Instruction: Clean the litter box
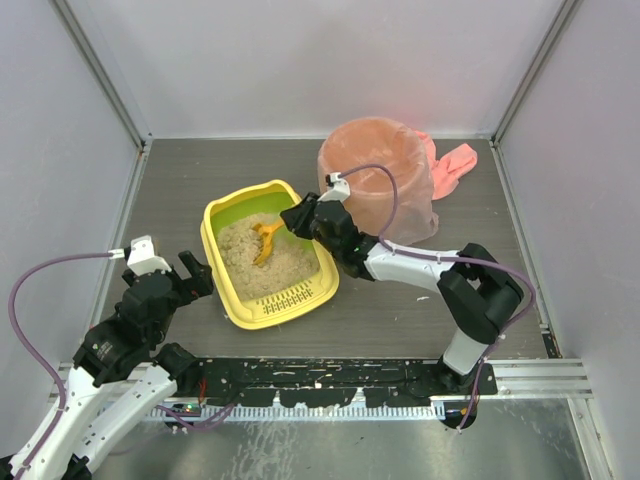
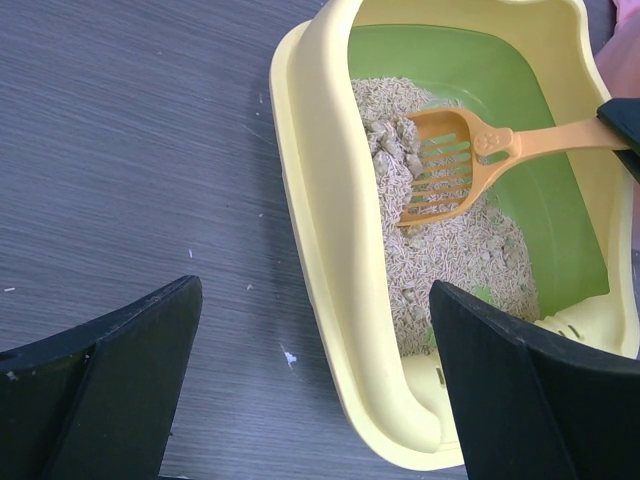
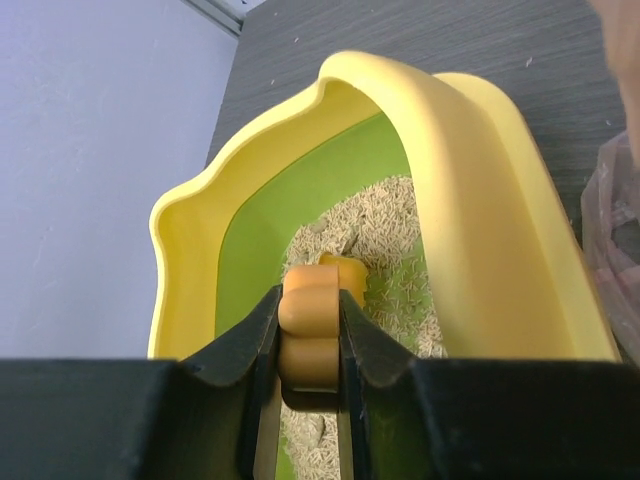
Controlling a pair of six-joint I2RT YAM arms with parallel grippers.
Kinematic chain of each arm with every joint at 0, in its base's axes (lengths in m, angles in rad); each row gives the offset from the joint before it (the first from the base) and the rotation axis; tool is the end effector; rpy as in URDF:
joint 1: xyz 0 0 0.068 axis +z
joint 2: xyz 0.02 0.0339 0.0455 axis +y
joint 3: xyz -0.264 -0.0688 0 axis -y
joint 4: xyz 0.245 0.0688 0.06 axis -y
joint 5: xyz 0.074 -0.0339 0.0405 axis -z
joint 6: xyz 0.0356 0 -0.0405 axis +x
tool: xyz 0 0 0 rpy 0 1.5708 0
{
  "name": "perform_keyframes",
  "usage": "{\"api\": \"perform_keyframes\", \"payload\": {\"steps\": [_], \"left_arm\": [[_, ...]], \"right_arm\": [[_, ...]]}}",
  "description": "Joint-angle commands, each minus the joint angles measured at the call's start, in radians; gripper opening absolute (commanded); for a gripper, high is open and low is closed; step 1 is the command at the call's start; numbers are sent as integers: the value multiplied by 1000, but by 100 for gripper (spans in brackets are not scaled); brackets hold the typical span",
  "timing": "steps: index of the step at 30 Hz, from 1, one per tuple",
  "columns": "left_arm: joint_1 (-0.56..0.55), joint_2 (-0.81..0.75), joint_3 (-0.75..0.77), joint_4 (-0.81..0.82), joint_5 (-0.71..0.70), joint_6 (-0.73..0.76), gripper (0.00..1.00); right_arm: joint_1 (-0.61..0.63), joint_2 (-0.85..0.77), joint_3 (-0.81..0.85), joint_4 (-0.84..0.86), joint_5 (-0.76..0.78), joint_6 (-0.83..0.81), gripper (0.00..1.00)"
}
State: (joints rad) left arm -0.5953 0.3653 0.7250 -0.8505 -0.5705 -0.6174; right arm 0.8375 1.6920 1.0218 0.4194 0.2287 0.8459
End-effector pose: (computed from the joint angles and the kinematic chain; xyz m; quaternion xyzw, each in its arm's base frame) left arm 0.0715 -0.0252 0.3012 -0.1538 0.8214 -0.0828 0.5430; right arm 0.2647 0.2817 0.2434 0.0733 0.7845 0.3942 0.4730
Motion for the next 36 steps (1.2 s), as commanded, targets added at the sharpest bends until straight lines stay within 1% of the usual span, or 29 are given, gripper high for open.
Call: {"api": "perform_keyframes", "payload": {"steps": [1, 6, 12, 17, 25, 29, 36], "left_arm": [[2, 11, 4, 23, 0, 1, 98], [3, 15, 4, 23, 3, 2, 98], [3, 12, 4, 24, 4, 2, 98], [3, 5, 4, 22, 6, 2, 98], [2, 9, 2, 23, 19, 4, 98], [3, 11, 2, 50, 24, 5, 98], [3, 18, 1, 54, 28, 8, 98]], "right_arm": [[21, -41, -59, 32, 58, 156, 1], [22, -84, -91, 45, 108, 174, 1], [22, -126, -79, 10, 146, 170, 1], [23, -153, -105, 2, 174, 216, 1], [33, -218, -211, 58, 214, 313, 1], [42, -248, -271, 98, 233, 364, 1], [55, -313, -383, 186, 276, 412, 1]]}}
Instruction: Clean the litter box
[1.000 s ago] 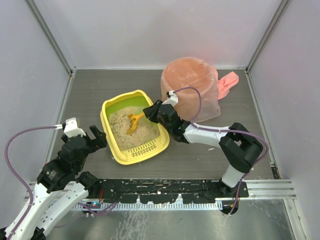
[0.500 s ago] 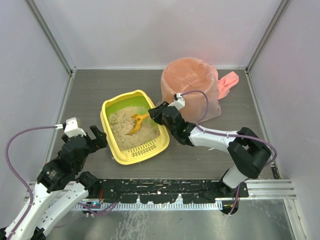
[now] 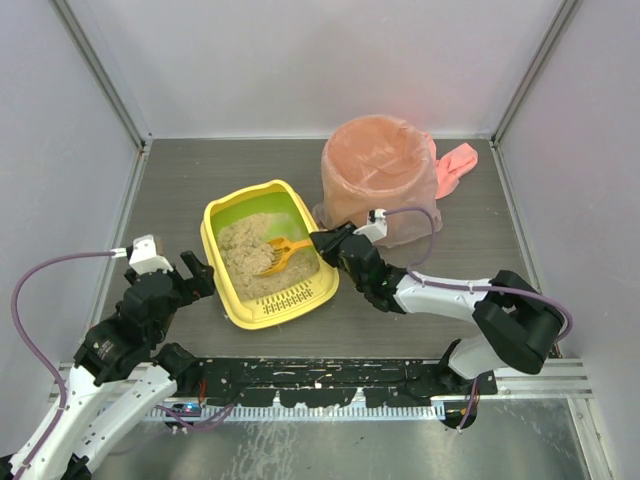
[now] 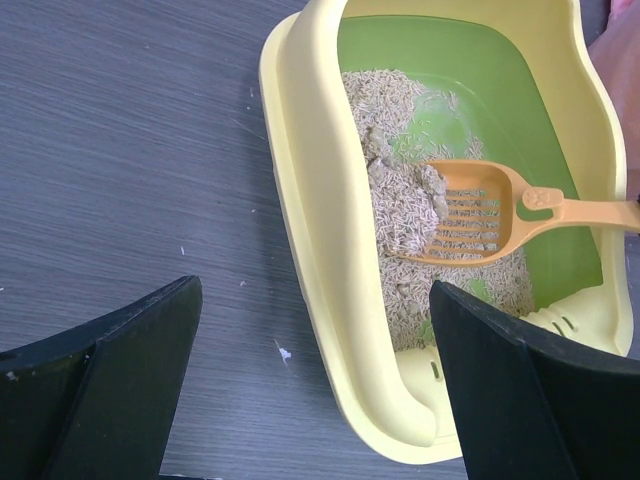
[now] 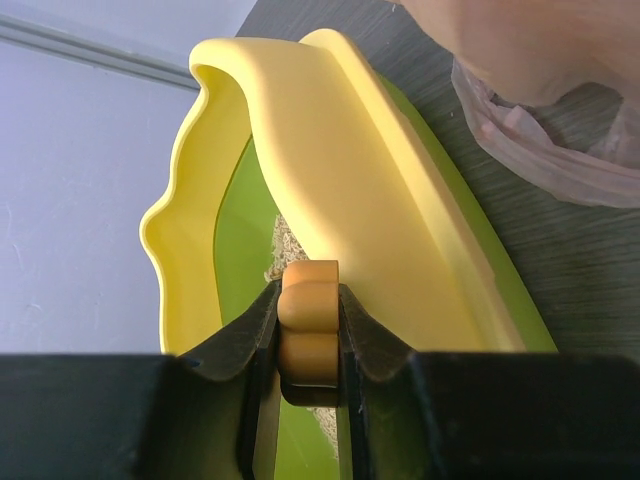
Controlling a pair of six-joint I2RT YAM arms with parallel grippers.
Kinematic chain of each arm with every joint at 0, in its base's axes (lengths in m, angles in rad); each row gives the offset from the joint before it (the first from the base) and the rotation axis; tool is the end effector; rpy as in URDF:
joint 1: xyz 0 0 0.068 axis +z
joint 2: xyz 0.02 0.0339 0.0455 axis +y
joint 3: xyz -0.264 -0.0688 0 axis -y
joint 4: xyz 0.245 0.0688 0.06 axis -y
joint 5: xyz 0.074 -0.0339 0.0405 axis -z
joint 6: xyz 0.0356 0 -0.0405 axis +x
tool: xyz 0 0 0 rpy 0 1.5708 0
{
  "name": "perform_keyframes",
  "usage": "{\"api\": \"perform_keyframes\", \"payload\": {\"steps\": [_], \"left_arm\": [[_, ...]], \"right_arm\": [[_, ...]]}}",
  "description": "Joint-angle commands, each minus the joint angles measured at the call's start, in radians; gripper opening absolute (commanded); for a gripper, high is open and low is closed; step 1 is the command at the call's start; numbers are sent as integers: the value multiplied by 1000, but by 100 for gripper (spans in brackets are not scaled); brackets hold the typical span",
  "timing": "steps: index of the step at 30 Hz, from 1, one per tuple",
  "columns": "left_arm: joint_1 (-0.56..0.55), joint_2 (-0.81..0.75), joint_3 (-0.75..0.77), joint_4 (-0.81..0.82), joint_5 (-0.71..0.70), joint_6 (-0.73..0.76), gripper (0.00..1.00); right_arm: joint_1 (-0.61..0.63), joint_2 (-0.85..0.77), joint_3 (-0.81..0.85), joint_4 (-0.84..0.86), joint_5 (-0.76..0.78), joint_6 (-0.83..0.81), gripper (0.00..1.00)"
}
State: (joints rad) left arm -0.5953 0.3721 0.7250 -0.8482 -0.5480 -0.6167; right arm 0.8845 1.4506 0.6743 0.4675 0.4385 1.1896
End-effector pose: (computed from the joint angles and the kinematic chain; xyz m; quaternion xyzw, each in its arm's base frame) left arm 0.0726 -0.0267 0.3008 -0.1474 0.8253 -0.0898 0.5377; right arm 0.2059 0.2275 0.2145 0.2466 0.7595 0.4064 0.4441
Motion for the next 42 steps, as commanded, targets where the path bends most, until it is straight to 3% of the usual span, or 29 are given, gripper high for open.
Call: {"api": "perform_keyframes", "payload": {"steps": [1, 14, 20, 31, 34, 38, 42], "left_arm": [[3, 12, 1, 52, 6, 8, 98], [3, 59, 19, 94, 51, 7, 98], [3, 76, 38, 104, 63, 10, 98], [3, 48, 88, 86, 9, 49, 98], [3, 48, 88, 85, 10, 53, 98], [3, 50, 94, 89, 9, 54, 98], [3, 52, 88, 97, 8, 54, 98]], "right_arm": [[8, -83, -52, 156, 70, 73, 1], [-2, -202, -241, 382, 58, 138, 0], [-82, -225, -314, 495, -36, 195, 1], [-204, -196, -370, 650, -176, 248, 1], [-206, -164, -339, 676, -280, 233, 1], [-250, -125, -403, 795, -278, 293, 1], [-240, -54, -328, 845, -393, 280, 1]]}}
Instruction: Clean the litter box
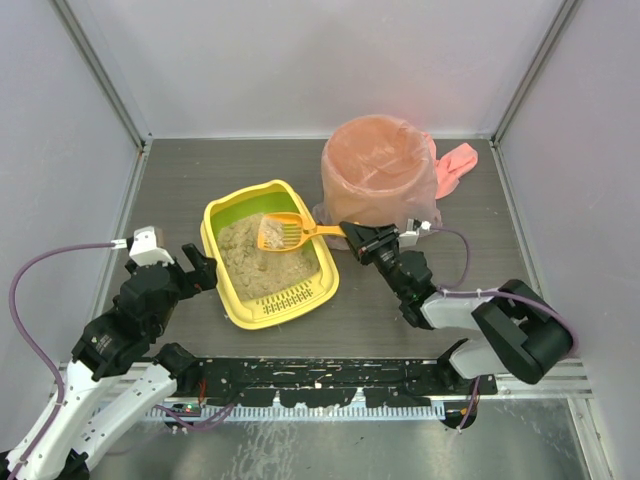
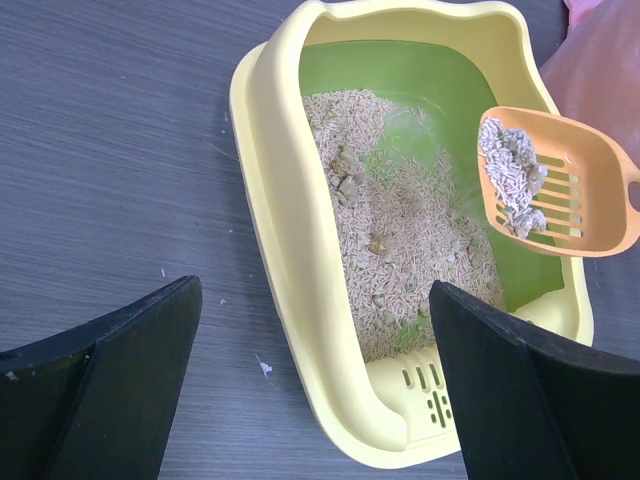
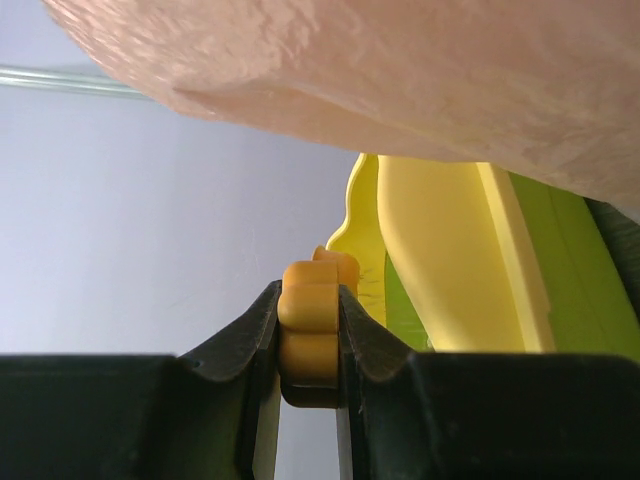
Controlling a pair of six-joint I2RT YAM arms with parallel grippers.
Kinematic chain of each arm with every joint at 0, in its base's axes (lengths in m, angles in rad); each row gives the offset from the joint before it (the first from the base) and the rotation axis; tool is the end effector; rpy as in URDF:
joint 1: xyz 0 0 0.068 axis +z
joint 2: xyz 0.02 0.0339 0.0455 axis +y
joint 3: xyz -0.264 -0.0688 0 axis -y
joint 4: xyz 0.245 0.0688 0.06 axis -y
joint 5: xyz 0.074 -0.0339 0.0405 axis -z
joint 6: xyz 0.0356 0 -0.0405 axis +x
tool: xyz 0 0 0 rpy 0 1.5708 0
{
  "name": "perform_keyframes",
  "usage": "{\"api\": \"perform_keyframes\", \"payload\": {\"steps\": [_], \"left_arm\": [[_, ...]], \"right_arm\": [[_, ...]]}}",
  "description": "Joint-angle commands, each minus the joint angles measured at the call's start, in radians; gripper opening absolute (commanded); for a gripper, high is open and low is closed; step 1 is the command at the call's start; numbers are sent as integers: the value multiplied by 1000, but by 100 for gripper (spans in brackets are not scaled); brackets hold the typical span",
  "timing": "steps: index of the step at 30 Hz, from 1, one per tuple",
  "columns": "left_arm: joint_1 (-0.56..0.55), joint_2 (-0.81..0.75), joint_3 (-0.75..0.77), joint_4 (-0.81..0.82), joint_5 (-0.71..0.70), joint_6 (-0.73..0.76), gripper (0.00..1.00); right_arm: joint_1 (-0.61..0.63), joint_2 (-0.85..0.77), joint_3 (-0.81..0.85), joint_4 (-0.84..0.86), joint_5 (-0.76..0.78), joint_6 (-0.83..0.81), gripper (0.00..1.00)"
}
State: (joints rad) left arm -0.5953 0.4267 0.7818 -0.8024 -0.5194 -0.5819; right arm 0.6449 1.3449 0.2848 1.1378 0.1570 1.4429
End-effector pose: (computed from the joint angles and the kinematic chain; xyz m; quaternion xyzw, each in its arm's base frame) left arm 0.0787 -0.0320 0.3188 -0.1313 0.8188 -0.1051 0.5488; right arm 0.1966 0.1409 0.1949 0.3161 0.6015 0.6057 0.4140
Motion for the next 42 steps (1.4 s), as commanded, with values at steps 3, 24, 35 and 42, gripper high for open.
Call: {"api": "perform_keyframes", "payload": {"steps": [3, 24, 35, 42], "left_arm": [[3, 5, 37, 53, -19, 18, 98], [3, -20, 14, 64, -45, 41, 98], [3, -14, 29, 45, -35, 38, 98], [3, -4, 19, 57, -24, 28, 98]], "right_arm": [[-35, 85, 32, 228, -104, 76, 1], [-9, 142, 145, 169, -205, 5, 1], [-54, 113, 72, 168, -138, 34, 1], [-60, 88, 77, 125, -141, 5, 1]]}}
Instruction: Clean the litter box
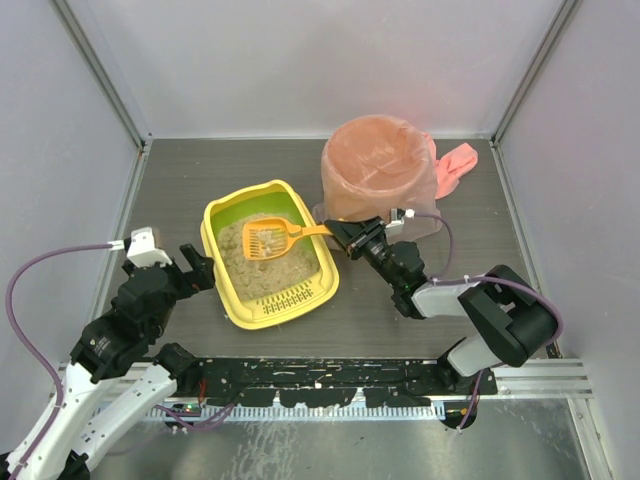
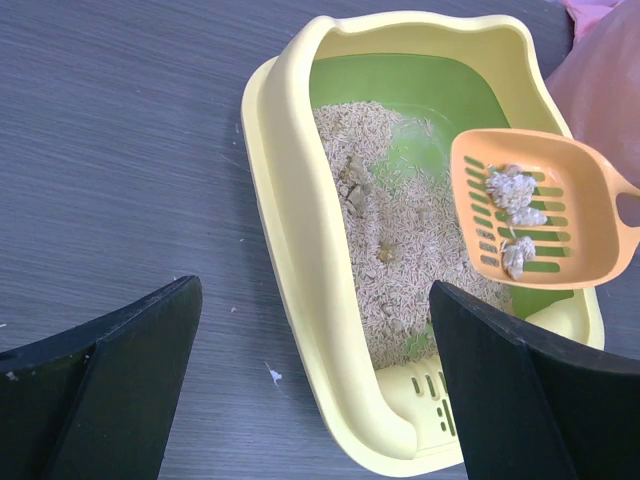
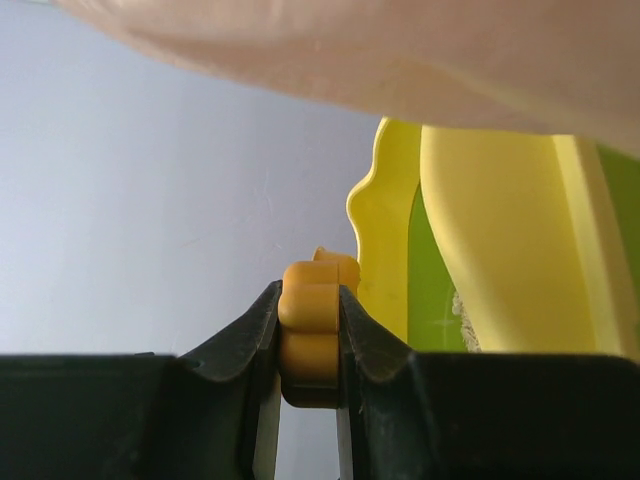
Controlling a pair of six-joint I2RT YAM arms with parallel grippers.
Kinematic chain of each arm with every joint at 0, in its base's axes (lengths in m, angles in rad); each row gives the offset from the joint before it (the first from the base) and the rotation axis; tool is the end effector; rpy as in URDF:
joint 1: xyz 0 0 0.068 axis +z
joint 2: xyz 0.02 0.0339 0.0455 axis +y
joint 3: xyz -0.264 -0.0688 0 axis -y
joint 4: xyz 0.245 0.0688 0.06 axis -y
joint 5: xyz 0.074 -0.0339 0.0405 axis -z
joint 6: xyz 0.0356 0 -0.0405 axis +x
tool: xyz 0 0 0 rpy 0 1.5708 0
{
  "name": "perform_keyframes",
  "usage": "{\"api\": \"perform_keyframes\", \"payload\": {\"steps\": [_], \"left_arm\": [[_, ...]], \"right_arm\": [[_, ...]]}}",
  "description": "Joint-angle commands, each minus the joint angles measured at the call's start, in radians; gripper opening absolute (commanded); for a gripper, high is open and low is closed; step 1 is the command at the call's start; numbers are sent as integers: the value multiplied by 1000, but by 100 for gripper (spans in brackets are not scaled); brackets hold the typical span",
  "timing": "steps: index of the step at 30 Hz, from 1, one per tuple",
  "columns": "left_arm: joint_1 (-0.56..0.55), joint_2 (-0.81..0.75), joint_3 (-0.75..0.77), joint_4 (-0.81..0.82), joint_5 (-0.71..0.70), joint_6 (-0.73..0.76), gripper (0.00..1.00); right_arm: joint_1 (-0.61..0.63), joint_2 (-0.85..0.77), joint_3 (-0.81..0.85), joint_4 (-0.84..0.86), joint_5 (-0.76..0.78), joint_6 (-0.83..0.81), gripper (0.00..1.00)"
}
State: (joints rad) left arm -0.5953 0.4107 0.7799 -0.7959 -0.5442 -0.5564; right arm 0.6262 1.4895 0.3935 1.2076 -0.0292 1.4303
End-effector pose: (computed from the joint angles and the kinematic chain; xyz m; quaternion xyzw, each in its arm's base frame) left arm 0.0765 -0.0295 0.3200 -0.1297 0.8125 -0.0944 0.5604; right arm 0.2205 0.1607 0.1984 0.2508 0.6176 0.6434 0.3765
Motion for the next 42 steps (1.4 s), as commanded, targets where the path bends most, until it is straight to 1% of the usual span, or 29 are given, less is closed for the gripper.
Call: {"api": "perform_keyframes", "payload": {"steps": [1, 3, 4, 7, 8, 10, 11, 12, 14, 15, 17, 19, 20, 22, 23, 26, 27, 28, 30, 31, 33, 35, 38, 39, 41, 42], "left_arm": [[3, 12, 20, 48, -2, -3, 98], [3, 3, 0, 66, -10, -4, 98], [3, 2, -9, 77, -9, -4, 98], [3, 18, 12, 62, 11, -6, 98], [3, 20, 17, 54, 7, -9, 98], [3, 13, 1, 61, -5, -11, 98], [3, 9, -12, 77, -6, -11, 98], [3, 12, -17, 89, 0, -11, 98], [3, 25, 1, 74, 20, -13, 98], [3, 28, 10, 63, 22, -16, 98], [3, 23, 1, 64, 8, -22, 98], [2, 15, -26, 89, 6, -23, 98], [3, 17, -26, 94, 12, -25, 98], [3, 28, -5, 77, 30, -27, 98], [3, 29, 1, 66, 25, -30, 98], [4, 16, -27, 84, 9, -32, 98], [3, 15, -31, 94, 12, -32, 98], [4, 19, -27, 95, 19, -30, 98], [4, 33, -4, 71, 28, -30, 98], [3, 34, 2, 64, 22, -31, 98], [3, 23, -14, 78, 12, -33, 98], [3, 20, -36, 108, 20, -30, 98], [3, 45, -8, 85, 43, -30, 98], [3, 47, -4, 78, 36, -34, 98], [3, 38, -21, 91, 29, -38, 98], [3, 34, -38, 109, 31, -37, 98]], "right_arm": [[-40, -55, -17, 48, 16, 4, 1], [8, -35, 61, 13, -53, -58, 1], [13, -30, 73, 13, -57, -65, 1], [-51, -48, -30, 58, 30, 19, 1], [-48, -41, -24, 71, 32, 24, 1], [2, -8, 62, 46, -52, -41, 1], [23, 3, 80, 37, -69, -52, 1], [19, 5, 67, 60, -55, -39, 1], [-44, -7, -13, 90, 7, 26, 1], [-48, -10, -33, 104, 25, 44, 1], [-7, 6, 28, 74, -42, -6, 1], [34, 17, 79, 37, -64, -49, 1], [16, 10, 61, 51, -46, -40, 1], [-43, -11, -27, 88, 17, 27, 1], [-48, -16, -31, 95, 34, 28, 1], [30, -4, 90, 7, -43, -76, 1], [41, -5, 95, -13, -41, -88, 1], [26, -12, 71, -6, -22, -76, 1], [-34, -31, -13, 43, 35, 0, 1], [-40, -30, -22, 57, 36, 12, 1], [5, -14, 53, 14, -37, -48, 1], [29, -12, 75, -9, -40, -78, 1], [-39, -47, -30, 31, 42, 7, 1], [-39, -46, -21, 34, 30, 8, 1], [18, -29, 67, -23, -37, -60, 1], [45, -23, 92, -44, -42, -86, 1]]}}
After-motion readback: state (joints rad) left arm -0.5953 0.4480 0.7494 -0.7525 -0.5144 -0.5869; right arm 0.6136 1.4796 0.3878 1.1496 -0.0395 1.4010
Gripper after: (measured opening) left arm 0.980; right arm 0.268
